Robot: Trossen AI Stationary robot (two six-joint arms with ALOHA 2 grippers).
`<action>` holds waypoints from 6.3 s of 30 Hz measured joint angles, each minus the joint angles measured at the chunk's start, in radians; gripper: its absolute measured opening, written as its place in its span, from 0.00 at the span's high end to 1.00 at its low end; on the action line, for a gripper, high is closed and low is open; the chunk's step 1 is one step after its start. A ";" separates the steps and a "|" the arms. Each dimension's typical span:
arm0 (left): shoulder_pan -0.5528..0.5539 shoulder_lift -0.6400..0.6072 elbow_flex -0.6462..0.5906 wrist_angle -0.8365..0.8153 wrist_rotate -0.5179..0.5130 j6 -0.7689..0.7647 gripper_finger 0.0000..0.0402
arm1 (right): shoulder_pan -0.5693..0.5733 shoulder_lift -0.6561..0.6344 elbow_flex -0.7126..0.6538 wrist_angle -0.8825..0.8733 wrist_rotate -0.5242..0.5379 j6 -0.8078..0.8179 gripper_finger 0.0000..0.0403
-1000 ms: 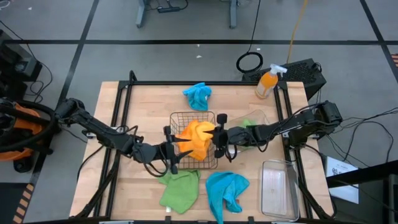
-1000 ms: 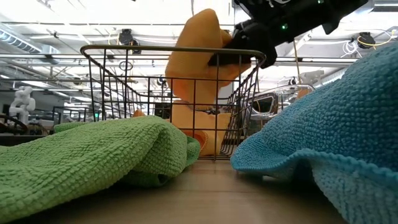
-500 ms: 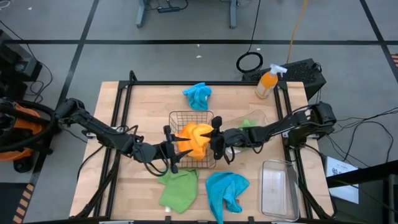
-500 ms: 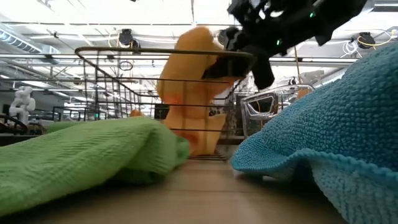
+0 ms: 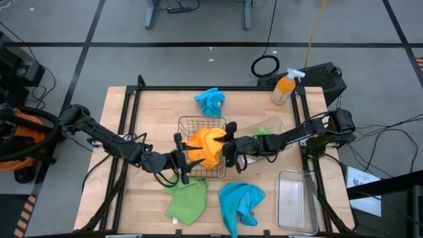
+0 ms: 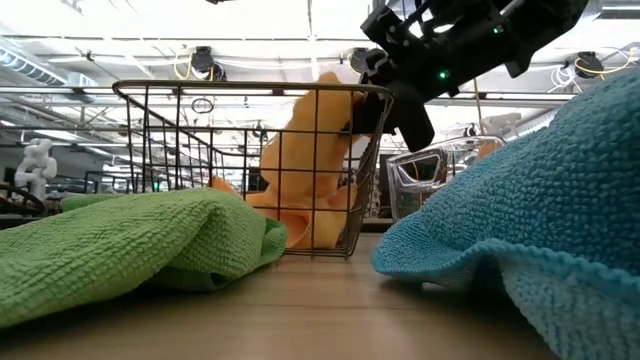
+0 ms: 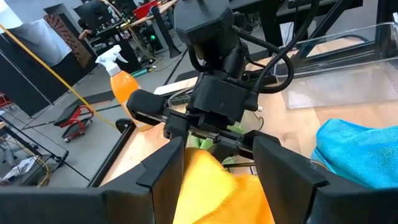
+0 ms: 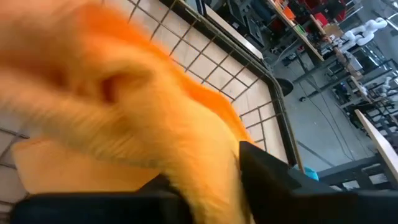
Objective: Sort microfiber towel by color & place in baskets
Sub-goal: Put the yellow towel into the wire basket, then put the green towel into the top transparent bin
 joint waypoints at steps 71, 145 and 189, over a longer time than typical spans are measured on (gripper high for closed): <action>0.430 0.164 0.013 -0.225 0.445 -0.249 0.73 | 0.067 -0.452 0.000 -0.637 -0.084 0.477 0.37; 1.023 0.054 0.032 -0.269 0.725 0.004 0.70 | 0.132 -0.451 -0.085 -0.614 -0.079 0.550 0.37; 1.010 0.159 0.031 -0.135 0.674 -0.133 0.49 | 0.132 -0.451 -0.085 -0.582 0.000 0.533 0.37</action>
